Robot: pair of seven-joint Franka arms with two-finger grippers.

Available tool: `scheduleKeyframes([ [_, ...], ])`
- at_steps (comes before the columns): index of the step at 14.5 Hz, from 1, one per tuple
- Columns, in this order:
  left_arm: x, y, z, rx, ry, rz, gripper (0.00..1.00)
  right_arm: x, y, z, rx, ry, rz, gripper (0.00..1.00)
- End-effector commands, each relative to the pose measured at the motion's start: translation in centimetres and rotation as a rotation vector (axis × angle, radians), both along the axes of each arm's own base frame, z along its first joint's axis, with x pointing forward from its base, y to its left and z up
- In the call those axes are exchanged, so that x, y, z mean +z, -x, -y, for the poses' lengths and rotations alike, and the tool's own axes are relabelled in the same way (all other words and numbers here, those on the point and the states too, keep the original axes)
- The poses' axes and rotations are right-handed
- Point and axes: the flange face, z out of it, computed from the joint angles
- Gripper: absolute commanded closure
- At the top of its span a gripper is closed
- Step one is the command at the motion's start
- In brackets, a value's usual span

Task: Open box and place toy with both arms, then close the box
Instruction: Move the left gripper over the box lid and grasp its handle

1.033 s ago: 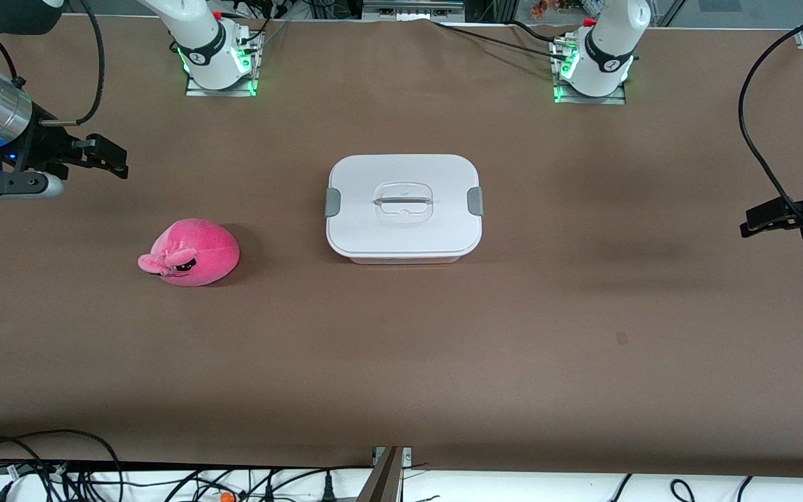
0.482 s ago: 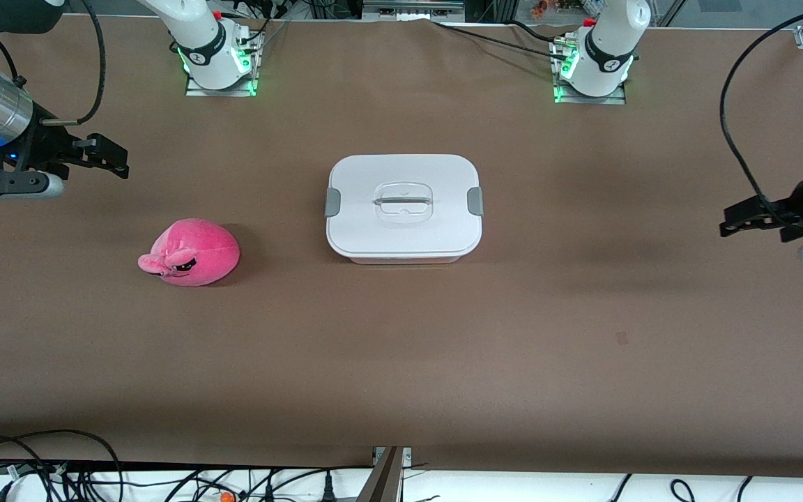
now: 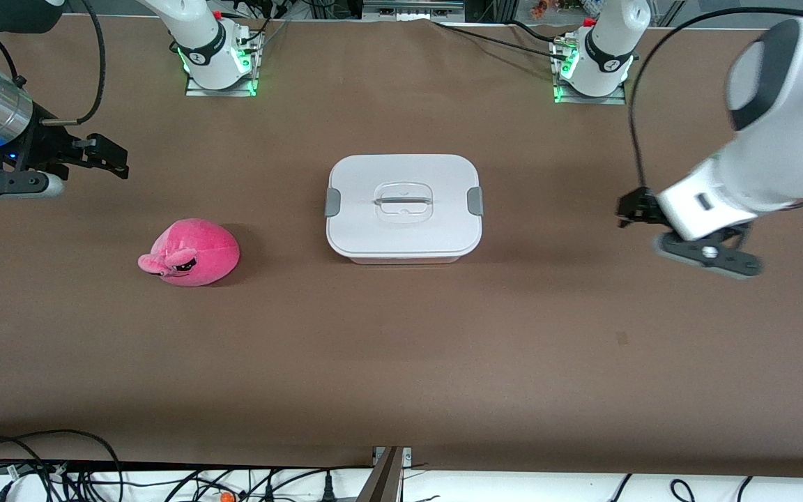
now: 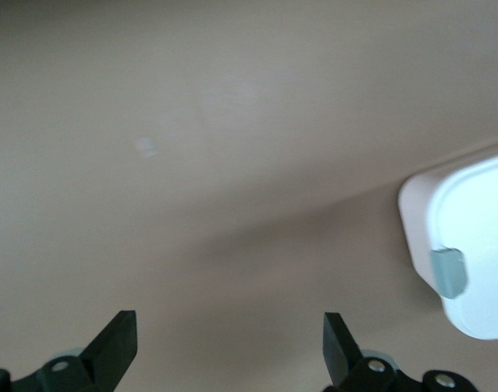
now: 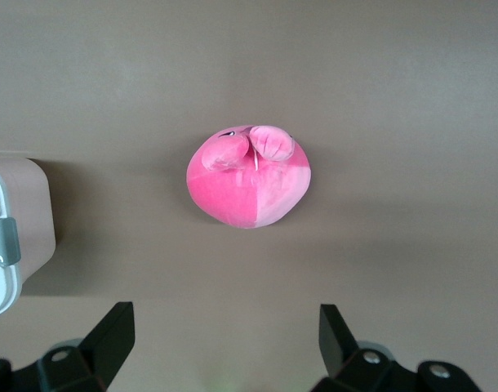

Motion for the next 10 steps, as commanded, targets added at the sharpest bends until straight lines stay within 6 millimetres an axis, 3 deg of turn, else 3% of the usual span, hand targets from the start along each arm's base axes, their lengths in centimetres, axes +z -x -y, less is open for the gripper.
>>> scheduleKeyframes([
  [1,-0.2,1.5,7.1,-0.115,0.033,-0.012,0.0,0.5,-0.3,0.0,-0.002,0.013,0.017,0.0],
  [3,-1.6,4.0,13.9,-0.224,0.027,-0.031,0.0,0.6,-0.4,-0.2,0.005,0.012,0.023,0.0],
  [6,-4.2,6.4,21.5,-0.383,0.038,0.001,0.0,0.5,-0.4,-0.2,0.005,0.012,0.021,0.0],
  [10,-8.3,8.4,26.6,-0.636,0.043,-0.011,0.0,0.4,-0.4,-0.2,0.011,0.012,0.02,0.0],
])
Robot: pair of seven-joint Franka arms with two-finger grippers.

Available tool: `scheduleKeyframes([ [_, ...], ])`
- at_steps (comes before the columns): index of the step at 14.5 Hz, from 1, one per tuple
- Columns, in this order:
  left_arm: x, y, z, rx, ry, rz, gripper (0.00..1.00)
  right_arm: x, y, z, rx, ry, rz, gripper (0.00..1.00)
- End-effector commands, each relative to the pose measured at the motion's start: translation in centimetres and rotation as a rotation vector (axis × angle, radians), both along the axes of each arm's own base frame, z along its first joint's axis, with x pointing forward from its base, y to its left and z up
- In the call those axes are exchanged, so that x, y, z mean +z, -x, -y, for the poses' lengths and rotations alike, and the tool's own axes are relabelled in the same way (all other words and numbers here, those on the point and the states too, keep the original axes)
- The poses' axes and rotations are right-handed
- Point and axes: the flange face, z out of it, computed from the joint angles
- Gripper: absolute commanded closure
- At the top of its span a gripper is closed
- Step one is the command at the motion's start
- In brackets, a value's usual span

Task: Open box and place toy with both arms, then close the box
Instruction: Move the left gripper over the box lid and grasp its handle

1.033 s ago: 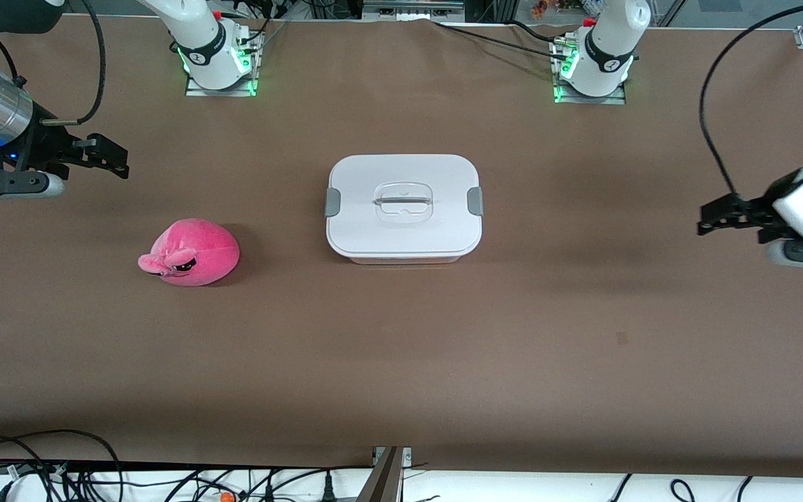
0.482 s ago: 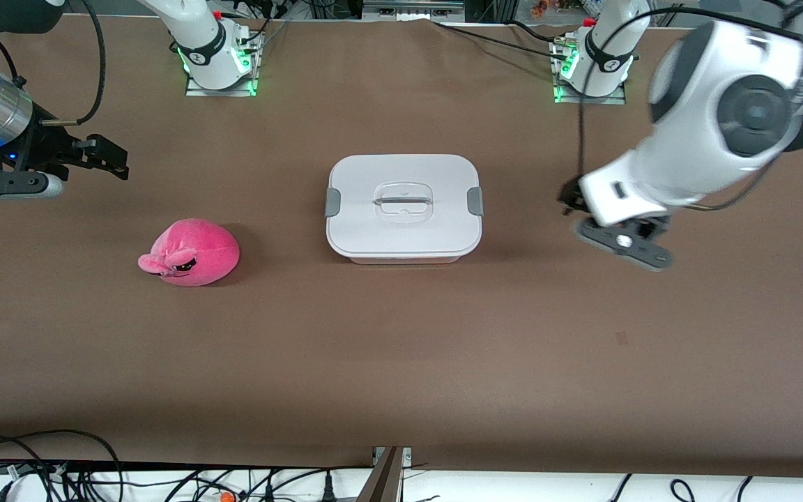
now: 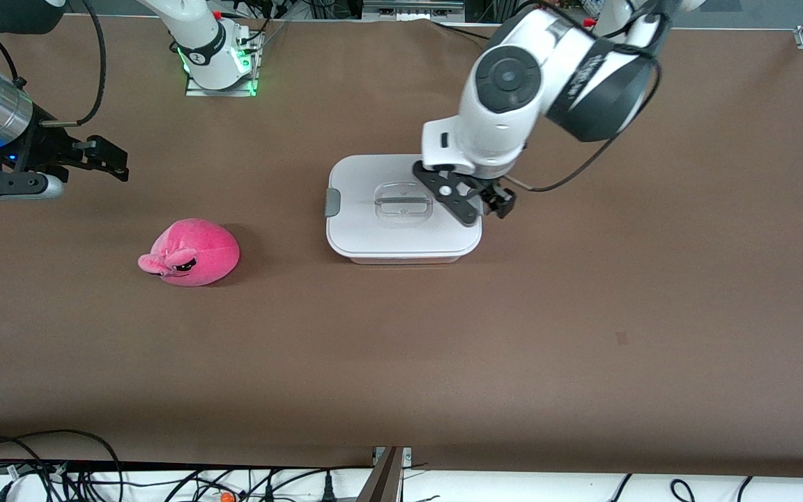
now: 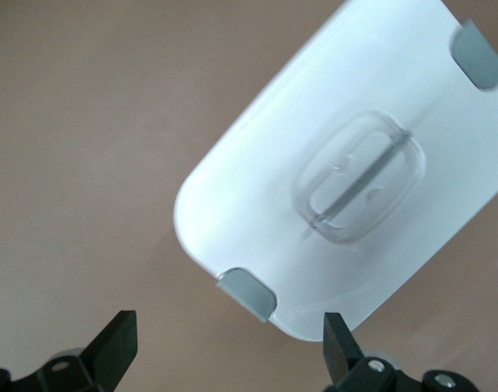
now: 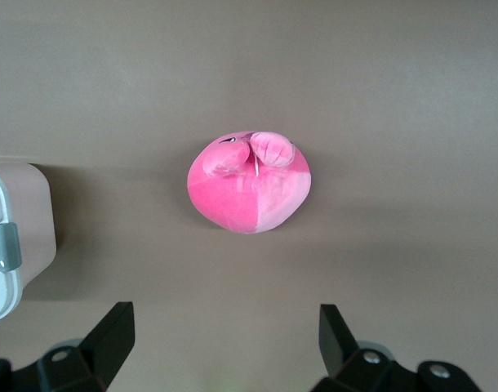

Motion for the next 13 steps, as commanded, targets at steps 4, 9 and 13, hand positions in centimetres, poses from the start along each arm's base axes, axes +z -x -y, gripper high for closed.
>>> scheduleKeyframes([
  [4,-4.1,1.6,5.1,-0.328,-0.011,0.058,0.0,0.4,-0.3,-0.1,0.01,0.012,0.011,0.0],
  [9,-6.8,2.6,7.5,-0.453,0.029,0.152,0.0,0.4,-0.3,-0.1,0.013,0.012,0.011,0.0],
  [13,-9.2,3.7,8.2,-0.495,-0.003,0.169,0.0,0.4,-0.3,-0.1,0.013,0.012,0.011,0.0],
])
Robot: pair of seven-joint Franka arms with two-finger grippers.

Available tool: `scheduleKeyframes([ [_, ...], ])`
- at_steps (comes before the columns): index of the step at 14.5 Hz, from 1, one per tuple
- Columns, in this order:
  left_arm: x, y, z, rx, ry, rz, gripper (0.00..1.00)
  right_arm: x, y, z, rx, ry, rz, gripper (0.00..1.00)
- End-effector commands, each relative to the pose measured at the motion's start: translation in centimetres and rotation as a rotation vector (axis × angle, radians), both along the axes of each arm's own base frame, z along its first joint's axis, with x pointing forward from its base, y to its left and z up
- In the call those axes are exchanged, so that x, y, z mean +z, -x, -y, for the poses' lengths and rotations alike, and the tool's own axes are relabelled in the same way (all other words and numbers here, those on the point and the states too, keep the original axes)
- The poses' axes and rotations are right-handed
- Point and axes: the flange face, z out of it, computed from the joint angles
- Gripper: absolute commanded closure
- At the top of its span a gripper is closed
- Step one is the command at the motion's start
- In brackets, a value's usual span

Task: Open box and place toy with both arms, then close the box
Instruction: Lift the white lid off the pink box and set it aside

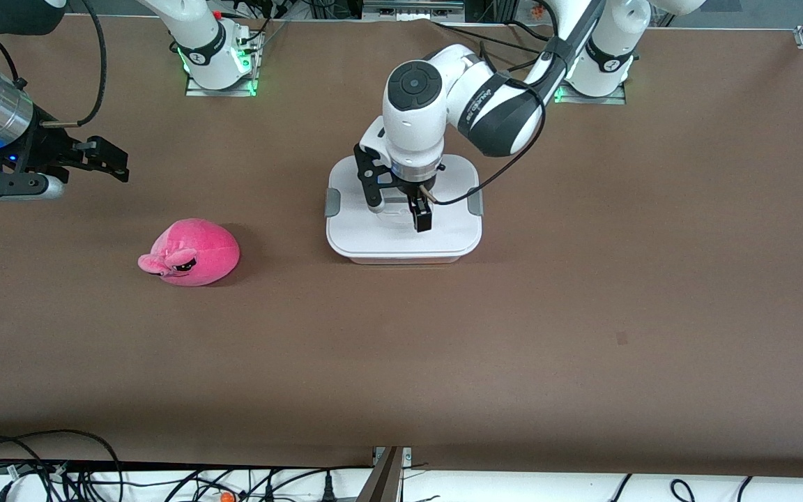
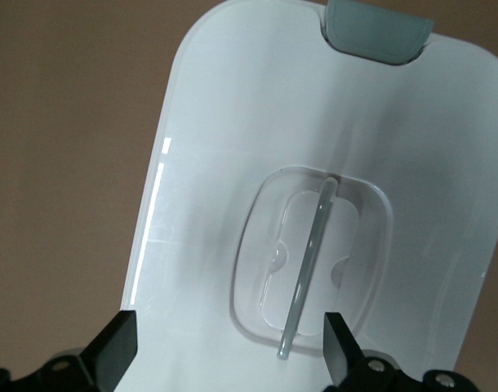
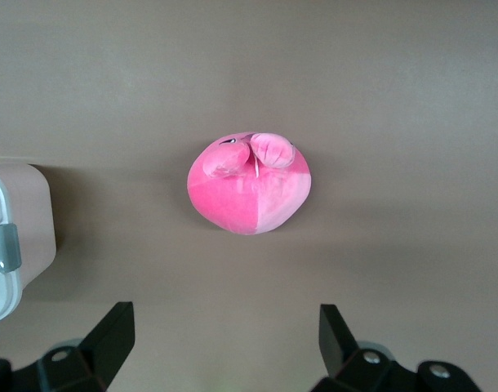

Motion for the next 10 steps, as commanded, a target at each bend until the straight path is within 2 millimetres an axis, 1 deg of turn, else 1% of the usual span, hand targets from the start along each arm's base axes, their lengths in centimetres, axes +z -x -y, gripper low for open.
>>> scheduleKeyframes([
  [1,-1.3,0.7,0.2,-0.058,-0.042,0.031,0.0,0.5,-0.2,-0.1,0.012,0.012,0.01,0.0],
  [3,-1.6,1.2,0.7,-0.061,-0.045,0.033,0.0,0.5,-0.2,-0.1,0.012,0.012,0.01,0.0],
  [5,-2.0,1.3,0.6,-0.056,-0.044,0.033,0.0,0.5,-0.2,0.0,0.011,0.012,0.01,0.0],
  [6,-2.7,1.7,0.7,-0.04,-0.042,0.033,0.0,0.5,-0.2,-0.1,0.012,0.012,0.01,0.0],
  [7,-2.9,2.6,1.5,-0.022,-0.041,0.033,0.0,0.5,-0.2,-0.1,0.012,0.012,0.01,0.0],
  [10,-3.0,3.1,1.7,-0.017,-0.047,0.03,0.0,0.5,-0.2,-0.1,0.012,0.012,0.01,0.0],
])
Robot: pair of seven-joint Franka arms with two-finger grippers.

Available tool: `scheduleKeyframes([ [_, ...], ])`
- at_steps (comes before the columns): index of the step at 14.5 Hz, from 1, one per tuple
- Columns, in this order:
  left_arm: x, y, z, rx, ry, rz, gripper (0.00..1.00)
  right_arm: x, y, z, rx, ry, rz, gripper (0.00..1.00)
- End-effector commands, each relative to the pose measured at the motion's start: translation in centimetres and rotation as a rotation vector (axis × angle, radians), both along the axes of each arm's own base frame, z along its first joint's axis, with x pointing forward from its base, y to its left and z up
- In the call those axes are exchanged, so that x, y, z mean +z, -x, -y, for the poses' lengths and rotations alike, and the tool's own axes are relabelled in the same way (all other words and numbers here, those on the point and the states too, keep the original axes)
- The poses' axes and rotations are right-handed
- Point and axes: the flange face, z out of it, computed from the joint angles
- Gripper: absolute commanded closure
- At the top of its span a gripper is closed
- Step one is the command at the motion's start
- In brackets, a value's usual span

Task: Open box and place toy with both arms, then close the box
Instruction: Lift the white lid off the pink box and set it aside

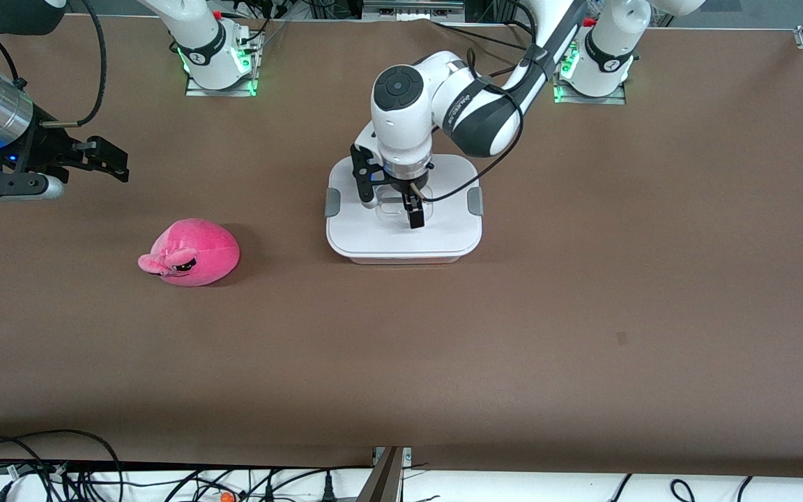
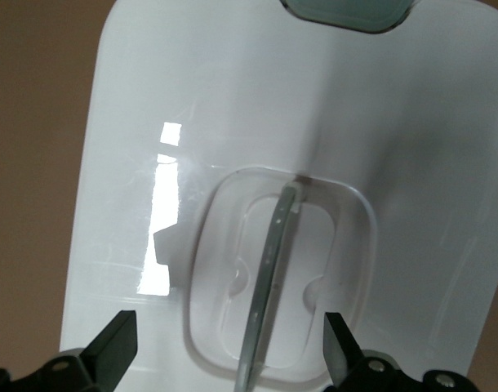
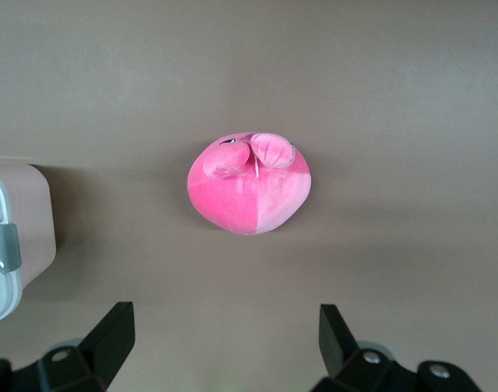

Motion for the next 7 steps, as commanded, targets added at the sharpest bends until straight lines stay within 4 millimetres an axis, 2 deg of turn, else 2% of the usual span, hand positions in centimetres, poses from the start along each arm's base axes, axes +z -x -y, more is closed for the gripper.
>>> scheduleKeyframes([
  [1,0.23,1.19,0.64,-0.005,-0.014,0.024,0.08,0.48,-0.23,-0.12,0.012,0.012,0.009,0.0],
  [2,0.48,1.9,1.15,-0.012,-0.018,0.024,0.31,0.48,-0.24,-0.03,0.01,0.012,0.009,0.0],
  [3,0.59,2.08,1.26,-0.016,-0.024,0.019,0.46,0.48,-0.23,-0.12,0.012,0.012,0.009,0.0],
  [4,0.65,2.01,1.23,-0.023,-0.031,0.027,0.56,0.48,-0.23,-0.12,0.012,0.012,0.009,0.0],
  [7,0.94,1.85,1.12,-0.046,-0.043,0.044,0.69,0.48,-0.23,-0.12,0.012,0.012,0.009,0.0],
])
